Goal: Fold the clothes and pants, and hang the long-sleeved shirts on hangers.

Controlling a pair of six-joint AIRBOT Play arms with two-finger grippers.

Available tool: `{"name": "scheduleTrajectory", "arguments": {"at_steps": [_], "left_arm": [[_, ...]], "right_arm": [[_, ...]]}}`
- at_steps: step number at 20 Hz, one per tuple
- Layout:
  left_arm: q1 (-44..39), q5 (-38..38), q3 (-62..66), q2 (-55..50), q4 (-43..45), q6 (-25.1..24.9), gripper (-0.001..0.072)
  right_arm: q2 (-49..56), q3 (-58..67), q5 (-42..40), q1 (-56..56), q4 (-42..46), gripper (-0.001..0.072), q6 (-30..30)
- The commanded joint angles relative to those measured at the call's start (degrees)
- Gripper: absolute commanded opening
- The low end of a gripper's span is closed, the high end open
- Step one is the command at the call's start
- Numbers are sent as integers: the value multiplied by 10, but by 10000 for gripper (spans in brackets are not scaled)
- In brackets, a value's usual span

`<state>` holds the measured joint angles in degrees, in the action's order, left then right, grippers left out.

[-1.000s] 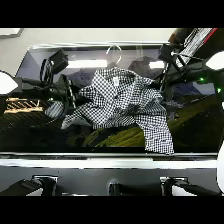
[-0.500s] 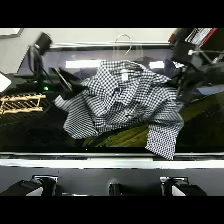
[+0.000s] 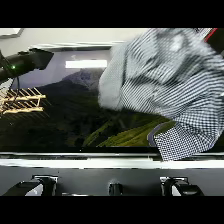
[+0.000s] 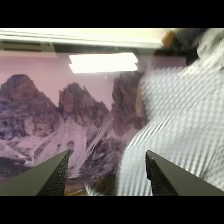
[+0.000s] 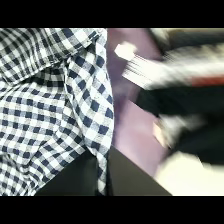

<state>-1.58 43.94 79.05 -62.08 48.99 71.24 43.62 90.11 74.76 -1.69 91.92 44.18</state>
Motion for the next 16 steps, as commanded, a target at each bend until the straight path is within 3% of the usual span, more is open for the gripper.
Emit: {"name": "scheduleTrajectory", "arguments": {"at_steps": [1, 5, 8, 11, 14, 16], "left_arm": [[2, 2, 0, 5, 0, 38, 554], [-32, 6, 0, 4, 0, 38, 554], [-56, 6, -1, 3, 0, 38, 553], [-74, 6, -1, 2, 1, 38, 553], [-85, 6, -1, -3, 1, 38, 552], [-89, 6, -1, -6, 0, 38, 552]], "right_arm": [[-43, 0, -28, 0, 173, 22, 243], [-54, 0, 55, 0, 396, 22, 449], [-53, 0, 132, 0, 520, 22, 552], [-53, 0, 141, 0, 494, 23, 603], [-50, 0, 102, 1, 438, 22, 617], [-29, 0, 114, 0, 467, 21, 644]]}}
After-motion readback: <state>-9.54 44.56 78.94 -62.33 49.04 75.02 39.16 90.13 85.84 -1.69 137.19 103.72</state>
